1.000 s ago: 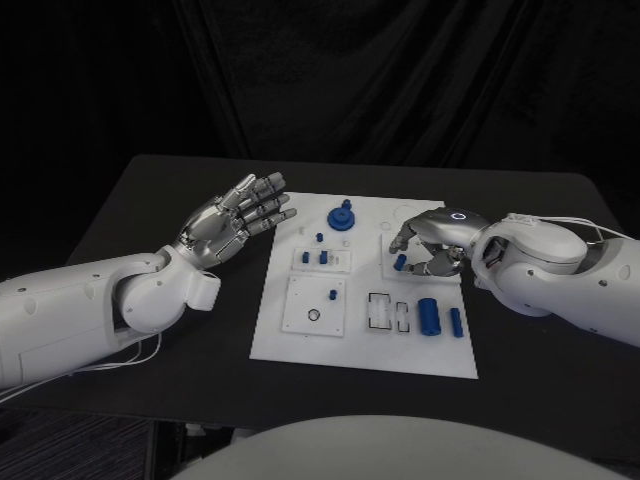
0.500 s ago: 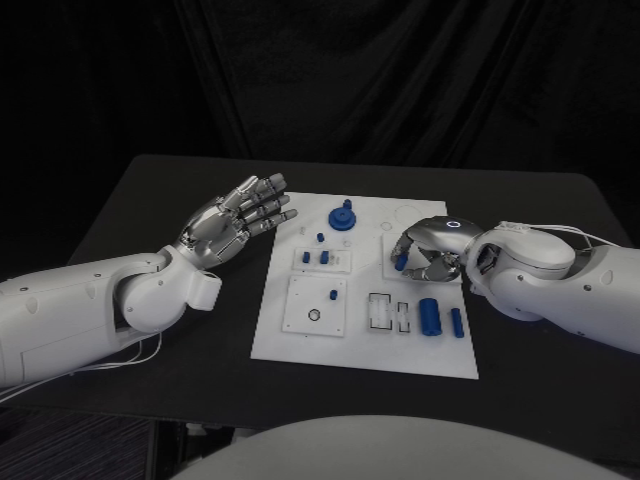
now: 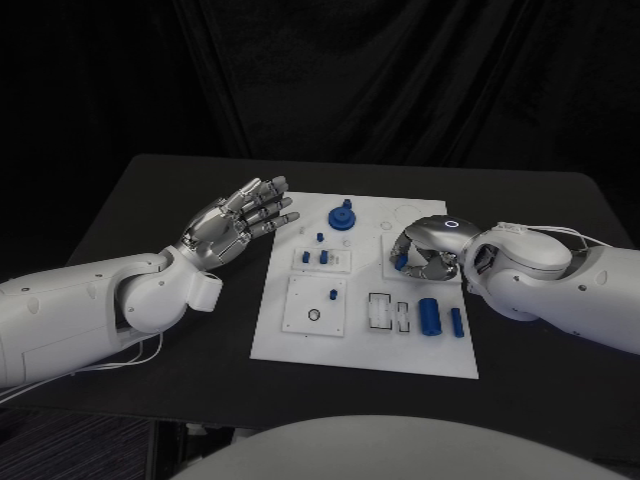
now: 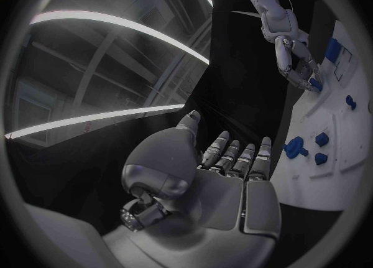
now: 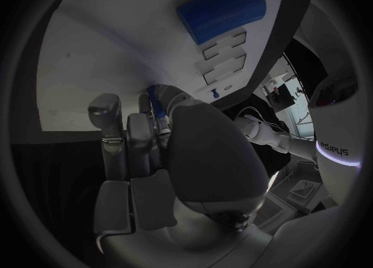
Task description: Assemble the parts on the task board
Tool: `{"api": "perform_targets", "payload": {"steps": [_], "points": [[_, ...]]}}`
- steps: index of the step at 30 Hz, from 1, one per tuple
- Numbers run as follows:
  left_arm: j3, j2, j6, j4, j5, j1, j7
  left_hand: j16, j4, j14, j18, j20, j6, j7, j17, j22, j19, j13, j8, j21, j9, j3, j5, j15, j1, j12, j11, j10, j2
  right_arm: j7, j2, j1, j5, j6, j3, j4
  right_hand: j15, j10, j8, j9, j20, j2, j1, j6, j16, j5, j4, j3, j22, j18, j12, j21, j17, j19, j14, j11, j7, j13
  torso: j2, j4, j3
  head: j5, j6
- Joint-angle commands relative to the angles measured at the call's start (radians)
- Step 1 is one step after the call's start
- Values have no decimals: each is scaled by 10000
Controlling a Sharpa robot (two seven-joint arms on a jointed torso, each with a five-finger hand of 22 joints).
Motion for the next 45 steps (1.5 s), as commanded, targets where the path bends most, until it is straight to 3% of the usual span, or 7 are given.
{"api": "perform_targets", "payload": {"steps": [1, 13, 23, 26, 30, 40, 45], "points": [[7, 17, 200, -1, 34, -21, -22, 65, -4, -46, -107, 50, 68, 447, 15, -13, -12, 10, 68, -37, 12, 75, 51, 10, 121, 49, 55, 1, 14, 170, -25, -24, -11, -734, 6, 30, -42, 219, 75, 59, -22, 26, 57, 124, -45, 6, -18, 86, 986, -133, -79, 7, -79, 63, 19, -57, -13, -24, -1, -2, -11, 37, 1], [7, 3, 251, 1, 34, -42, -151, 70, -29, -48, -103, 49, 125, 464, 16, -18, -10, 20, 91, -38, 20, 137, 64, 3, 134, 111, 75, 22, 19, 217, -352, 60, -11, -1529, 21, 552, -248, 1261, 470, 600, -213, 87, -271, 753, -126, -554, 11, -68, 1026, -189, -787, 267, 20, 262, 262, -304, -268, -330, -1, 5, -9, 126, 1], [8, 38, 271, -43, 34, -46, -221, 85, -47, -45, -99, 50, 159, 477, 18, -23, -8, 27, 107, -39, 25, 181, 70, -3, 137, 163, 98, 44, 16, -236, -825, 1003, -18, -1214, 29, 2208, -277, 1421, 527, 723, -243, 71, -258, 817, -147, -557, -16, -87, 1023, -189, -962, 248, 30, 281, 294, -335, -297, -386, -10, 4, -11, 205, 1], [9, 79, 315, -65, 34, -46, -262, 85, -47, -45, -99, 50, 159, 477, 18, -23, -8, 27, 107, -39, 25, 181, 70, -3, 137, 163, 98, 44, 16, -256, -687, 1128, -163, -930, 24, 2569, -316, 1632, 541, 838, -286, 34, -166, 826, -32, -214, -130, -56, 1104, -246, -1123, 538, 312, 423, 436, -366, -296, -424, -10, 3, -14, 216, 1], [9, 118, 372, -82, 34, -46, -279, 75, -50, -49, -95, 48, 153, 485, 16, -28, -8, 28, 109, -41, 23, 209, 73, -11, 133, 170, 116, 52, 21, -196, -307, 998, -500, -593, 14, 2666, -340, 1787, 565, 927, -311, 5, -197, 874, 205, -160, -167, -78, 1232, -331, -1208, 1015, 777, 635, 656, -397, -315, -426, -2, 2, -11, 308, 1], [9, 142, 459, -143, 34, -46, -349, 79, -39, -53, -85, 42, 157, 502, 16, -33, -7, 31, 116, -42, 22, 270, 79, -26, 115, 199, 150, 64, 30, -168, 918, 189, -1820, 10, 14, 2155, -347, 1812, 553, 951, -319, -10, -198, 859, 153, -155, -189, -79, 1198, -304, -1255, 882, 666, 593, 627, -400, -319, -430, -9, -11, -27, 630, 1], [9, 160, 496, -174, 34, -46, -398, 79, -39, -53, -85, 42, 157, 502, 16, -33, -7, 31, 116, -42, 22, 270, 79, -26, 115, 199, 150, 64, 30, -188, 1439, 26, -2199, 166, 14, 1880, -343, 1823, 523, 969, -321, -21, -184, 819, 127, -159, -222, -65, 1186, -298, -1319, 838, 630, 574, 607, -397, -314, -437, -2, -2, -22, 719, 1]]}}
